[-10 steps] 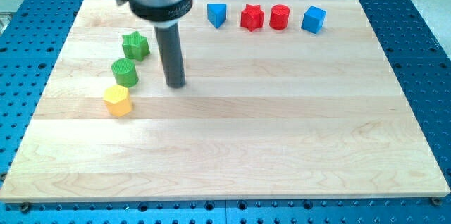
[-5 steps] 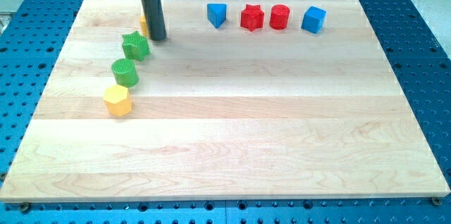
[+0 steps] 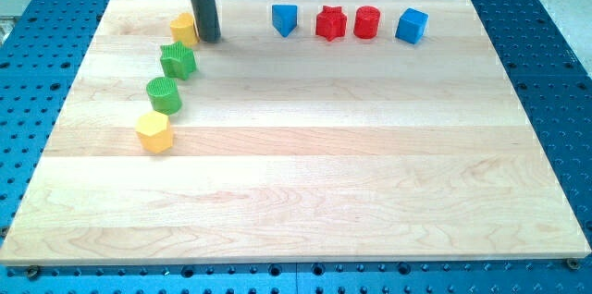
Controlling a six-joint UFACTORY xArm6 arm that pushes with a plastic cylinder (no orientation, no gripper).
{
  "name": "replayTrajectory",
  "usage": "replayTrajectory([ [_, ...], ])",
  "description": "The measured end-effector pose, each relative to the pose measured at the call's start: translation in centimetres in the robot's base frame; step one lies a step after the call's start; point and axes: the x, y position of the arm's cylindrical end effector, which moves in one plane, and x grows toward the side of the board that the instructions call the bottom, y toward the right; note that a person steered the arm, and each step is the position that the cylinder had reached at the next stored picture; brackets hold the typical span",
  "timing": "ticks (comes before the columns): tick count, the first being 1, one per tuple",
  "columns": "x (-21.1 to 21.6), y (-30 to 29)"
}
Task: Place the heart above the green star
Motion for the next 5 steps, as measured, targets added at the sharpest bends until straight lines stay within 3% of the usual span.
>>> replayTrajectory([
  [1,6.2,6.9],
  [2,9.7,13.6],
  [5,10.3,18.3],
])
